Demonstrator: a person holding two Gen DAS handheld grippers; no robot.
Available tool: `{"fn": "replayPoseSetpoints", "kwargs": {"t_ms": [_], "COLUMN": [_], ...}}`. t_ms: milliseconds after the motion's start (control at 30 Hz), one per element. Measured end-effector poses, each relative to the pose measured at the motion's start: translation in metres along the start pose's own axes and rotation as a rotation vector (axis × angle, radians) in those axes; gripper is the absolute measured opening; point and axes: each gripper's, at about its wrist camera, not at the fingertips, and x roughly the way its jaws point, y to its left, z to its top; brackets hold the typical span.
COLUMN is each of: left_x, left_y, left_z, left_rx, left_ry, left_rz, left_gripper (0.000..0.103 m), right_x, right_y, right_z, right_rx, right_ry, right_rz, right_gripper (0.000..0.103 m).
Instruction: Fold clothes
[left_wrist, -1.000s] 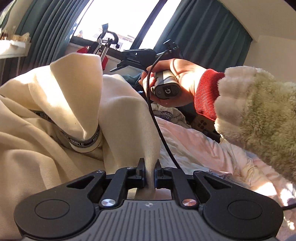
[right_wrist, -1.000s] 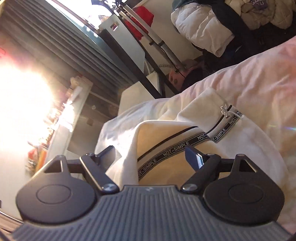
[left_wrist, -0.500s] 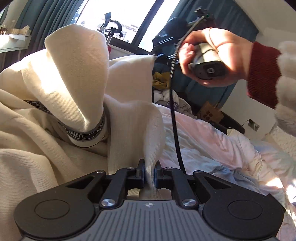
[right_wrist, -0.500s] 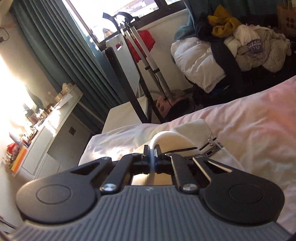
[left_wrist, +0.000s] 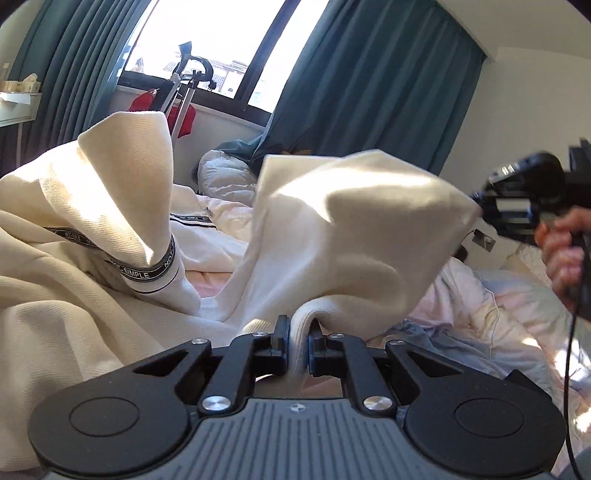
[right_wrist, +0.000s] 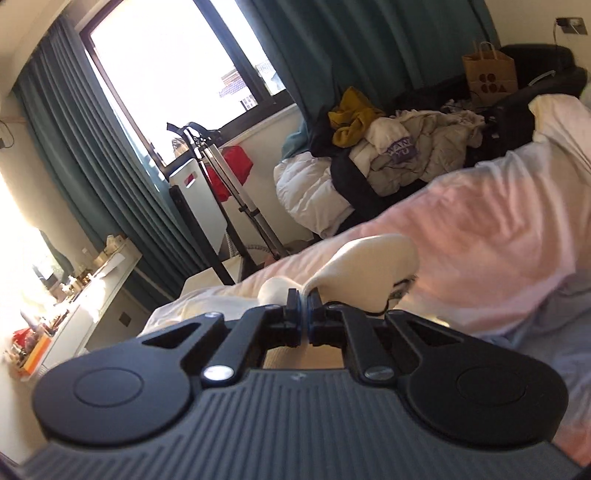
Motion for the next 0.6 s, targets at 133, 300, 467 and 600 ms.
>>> {"fn": "replayPoseSetpoints", "kwargs": {"t_ms": [133,300,467,600], "left_x": [-0.004,-0.007,-0.020,-0.015], "left_y": [0.000,0.003,-0.010,-0.015], "left_z": [-0.004,-0.009,0.012,0.022], "left_rx": [-0.018,-0.022,-0.054,-0.068], "left_ry": [-0.004,0.000,0.003,0.006], "left_rz": [0.021,0.080,0.138,0.165], "left_gripper": [0.010,0.010,0.010,0.010], "right_x": [-0.017,-0.012,0.008,-0.001], "right_y": [-0.050,-0.071,-0.068,-0.080], "right_z": [-0.042,-0.106,-0.136,-0.126], "right_rx": [0.127,0.115,0.104,0.128], "right_ry": [0.085,0.204,0.342,0.313], "right_rz": [0.013,0.108,0.131,0.137], "right_gripper": [0.007,0.007,0.009,0.011]}}
